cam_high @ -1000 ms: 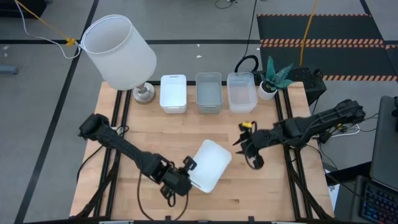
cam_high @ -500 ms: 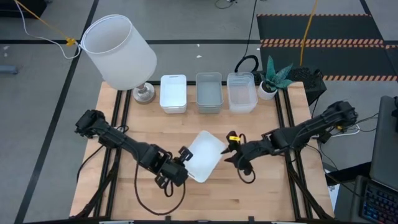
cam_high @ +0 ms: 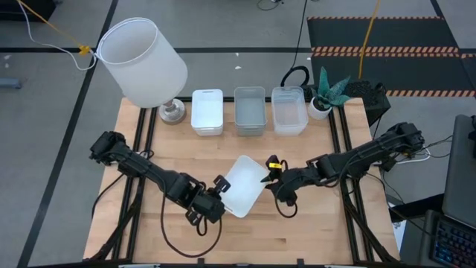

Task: Stack baskets by color
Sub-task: Stack the white bin on the top left stacked white bins

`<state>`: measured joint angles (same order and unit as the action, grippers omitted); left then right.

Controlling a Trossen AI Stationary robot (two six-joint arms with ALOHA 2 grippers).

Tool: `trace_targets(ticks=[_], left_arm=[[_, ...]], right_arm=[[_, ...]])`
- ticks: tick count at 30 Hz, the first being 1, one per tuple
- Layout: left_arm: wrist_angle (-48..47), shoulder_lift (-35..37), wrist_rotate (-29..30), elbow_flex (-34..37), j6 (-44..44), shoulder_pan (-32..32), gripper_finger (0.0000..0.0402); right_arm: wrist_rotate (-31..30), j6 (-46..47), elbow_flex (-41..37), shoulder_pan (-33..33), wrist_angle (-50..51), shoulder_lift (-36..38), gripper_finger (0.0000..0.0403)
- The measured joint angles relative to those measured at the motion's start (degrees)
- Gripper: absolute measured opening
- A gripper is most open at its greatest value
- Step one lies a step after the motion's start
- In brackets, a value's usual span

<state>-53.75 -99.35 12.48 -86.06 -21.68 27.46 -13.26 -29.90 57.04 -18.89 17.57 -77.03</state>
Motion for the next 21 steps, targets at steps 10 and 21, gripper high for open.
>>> trace_targets(ticks=[10,21], left_arm=[[-0.27,0.0,15.5,0.04,13.88,-0.02,0.0069],[-0.6,1.99,26.0,-0.77,22.25,2.04,0.0193]], right_arm=[[-0.22,-1.0,-0.07,0.13,1.29,-0.04,0.0011],[-7.45,3.06,-0.07,0.11,0.76,0.14,0.0003]])
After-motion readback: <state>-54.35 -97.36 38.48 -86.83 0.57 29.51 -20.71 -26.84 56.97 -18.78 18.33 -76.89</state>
